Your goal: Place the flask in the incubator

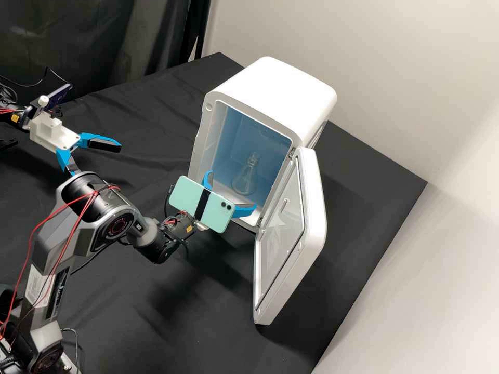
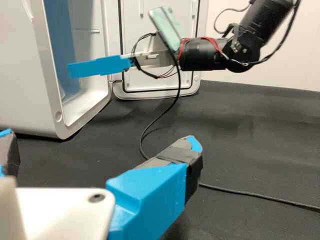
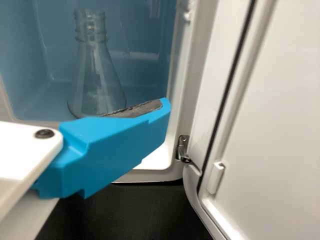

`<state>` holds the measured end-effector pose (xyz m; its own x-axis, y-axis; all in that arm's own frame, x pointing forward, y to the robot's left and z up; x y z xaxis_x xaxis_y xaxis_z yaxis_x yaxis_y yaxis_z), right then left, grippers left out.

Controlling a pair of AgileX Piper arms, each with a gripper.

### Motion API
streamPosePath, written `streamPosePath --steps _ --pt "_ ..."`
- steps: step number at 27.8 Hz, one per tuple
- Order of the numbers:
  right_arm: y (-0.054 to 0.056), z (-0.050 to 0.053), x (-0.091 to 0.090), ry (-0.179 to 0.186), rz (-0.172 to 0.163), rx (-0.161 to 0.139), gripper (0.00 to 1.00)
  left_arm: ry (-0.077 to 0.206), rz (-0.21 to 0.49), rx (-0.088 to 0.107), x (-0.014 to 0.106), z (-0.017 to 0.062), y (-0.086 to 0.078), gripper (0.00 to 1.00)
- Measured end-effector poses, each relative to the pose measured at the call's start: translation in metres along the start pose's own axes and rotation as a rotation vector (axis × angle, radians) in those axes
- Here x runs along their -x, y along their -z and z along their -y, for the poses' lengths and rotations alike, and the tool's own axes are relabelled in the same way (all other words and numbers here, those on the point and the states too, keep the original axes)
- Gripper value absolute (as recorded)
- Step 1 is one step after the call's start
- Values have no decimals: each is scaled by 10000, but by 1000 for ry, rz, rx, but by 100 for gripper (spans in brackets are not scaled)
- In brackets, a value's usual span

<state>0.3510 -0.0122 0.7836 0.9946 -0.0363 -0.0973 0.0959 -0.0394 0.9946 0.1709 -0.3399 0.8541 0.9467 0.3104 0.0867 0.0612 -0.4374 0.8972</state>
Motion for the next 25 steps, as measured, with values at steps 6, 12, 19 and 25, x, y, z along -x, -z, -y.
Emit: streamPosePath --steps 6,12,19,25 --pt "4 -55 276 -51 -36 3 100 0 0 0 0 0 0 100" --pt "33 -133 516 -92 -56 11 100 0 0 0 0 0 0 100" --pt "113 -194 805 -142 -34 37 100 0 0 0 0 0 0 100" --pt "266 -208 1165 -154 -86 17 100 0 0 0 0 0 0 100"
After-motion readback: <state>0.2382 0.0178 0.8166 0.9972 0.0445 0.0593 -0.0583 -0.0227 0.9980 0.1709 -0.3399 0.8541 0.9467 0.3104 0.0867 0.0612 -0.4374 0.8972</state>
